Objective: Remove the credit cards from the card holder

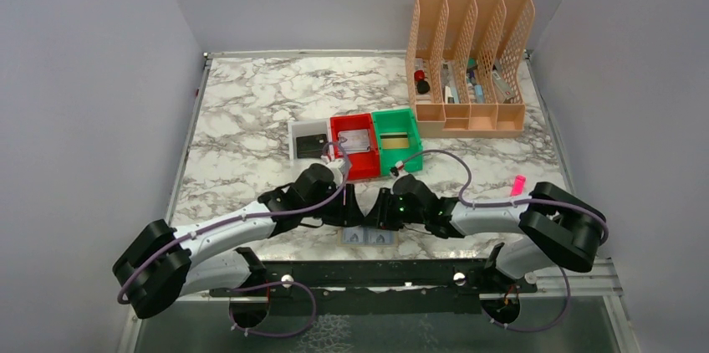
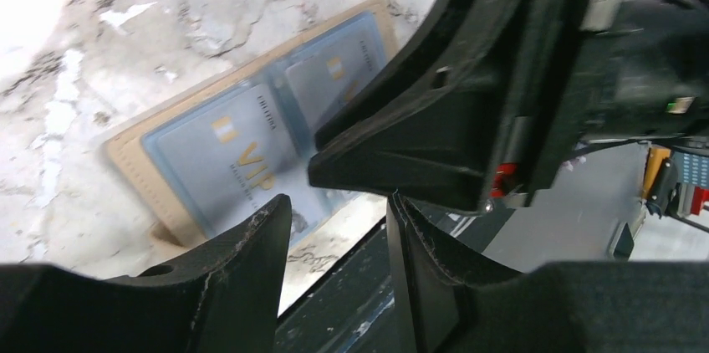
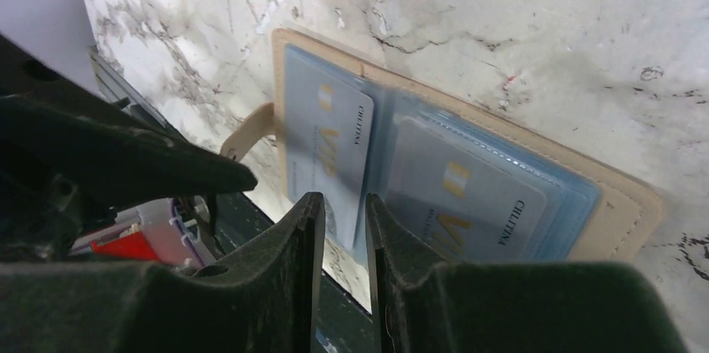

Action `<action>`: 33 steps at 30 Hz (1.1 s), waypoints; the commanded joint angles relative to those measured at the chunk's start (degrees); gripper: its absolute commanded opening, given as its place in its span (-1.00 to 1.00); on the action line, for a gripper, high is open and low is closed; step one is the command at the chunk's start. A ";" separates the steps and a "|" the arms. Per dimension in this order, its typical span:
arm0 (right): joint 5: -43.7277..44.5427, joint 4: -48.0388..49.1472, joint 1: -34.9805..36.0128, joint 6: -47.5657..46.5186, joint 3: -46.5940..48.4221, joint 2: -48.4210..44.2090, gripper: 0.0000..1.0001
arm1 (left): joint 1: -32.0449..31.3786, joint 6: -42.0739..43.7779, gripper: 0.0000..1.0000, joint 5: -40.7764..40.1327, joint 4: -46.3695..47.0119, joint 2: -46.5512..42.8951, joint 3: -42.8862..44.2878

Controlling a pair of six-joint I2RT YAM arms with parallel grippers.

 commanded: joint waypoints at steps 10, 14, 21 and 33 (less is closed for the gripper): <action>-0.22 -1.35 -0.96 2.79 -0.30 3.32 -0.42 | -4.89 1.84 -0.14 -2.70 -2.33 7.04 3.55; -0.73 -0.53 -1.27 3.10 -0.65 3.96 -0.43 | -5.75 1.21 -0.22 -7.96 -6.89 7.73 3.43; -2.03 0.63 -1.49 3.14 -0.66 4.37 -0.47 | -6.00 0.48 -0.26 -14.48 -11.64 5.66 3.05; -5.32 3.17 -1.53 3.01 -0.33 5.34 -0.49 | -6.14 0.11 -0.42 -14.19 -7.85 6.12 1.94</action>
